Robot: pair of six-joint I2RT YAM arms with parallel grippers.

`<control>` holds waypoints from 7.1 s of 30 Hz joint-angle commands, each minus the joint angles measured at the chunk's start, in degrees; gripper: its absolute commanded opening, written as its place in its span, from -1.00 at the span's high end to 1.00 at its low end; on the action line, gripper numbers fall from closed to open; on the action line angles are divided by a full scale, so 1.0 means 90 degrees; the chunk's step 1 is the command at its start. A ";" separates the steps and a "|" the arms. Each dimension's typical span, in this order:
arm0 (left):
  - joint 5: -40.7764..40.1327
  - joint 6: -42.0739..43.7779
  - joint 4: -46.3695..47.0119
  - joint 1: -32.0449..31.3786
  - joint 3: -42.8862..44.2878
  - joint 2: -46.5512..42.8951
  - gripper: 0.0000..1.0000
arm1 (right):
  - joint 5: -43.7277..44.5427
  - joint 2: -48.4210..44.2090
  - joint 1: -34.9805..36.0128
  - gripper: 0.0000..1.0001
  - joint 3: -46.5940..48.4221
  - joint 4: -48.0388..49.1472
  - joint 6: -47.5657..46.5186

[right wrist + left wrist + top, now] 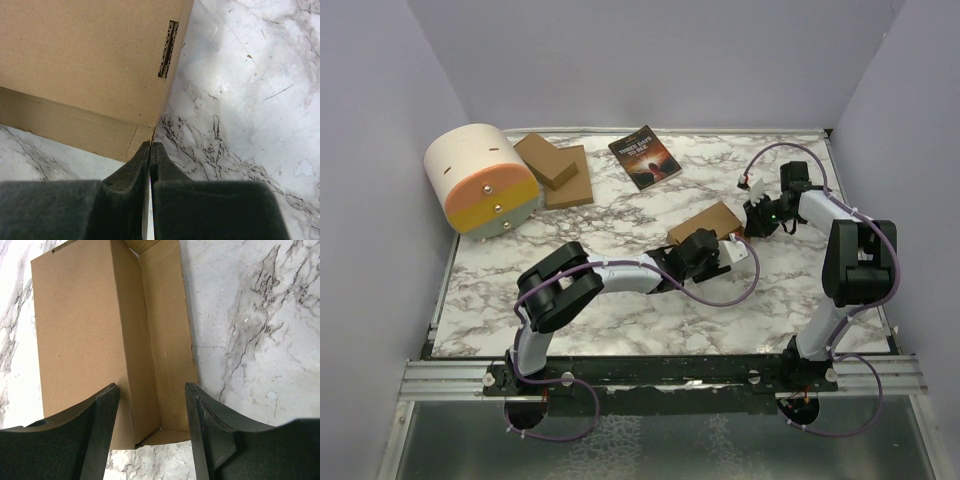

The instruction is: Fold the paper box

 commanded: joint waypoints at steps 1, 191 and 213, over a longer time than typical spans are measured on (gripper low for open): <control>0.0574 -0.0335 -0.1011 -0.0010 -0.0025 0.0278 -0.14 | -0.0140 0.0051 0.0069 0.97 0.0019 0.0017 0.0040; 0.4029 -0.2735 -0.1510 0.2990 0.1919 0.1214 -0.17 | -0.1203 -0.0586 0.0010 0.92 -0.1415 0.1903 0.0924; 0.4085 -0.2767 -0.1527 0.2998 0.1960 0.1263 -0.16 | -0.1174 -0.0654 0.0020 0.91 -0.1580 0.1946 0.0803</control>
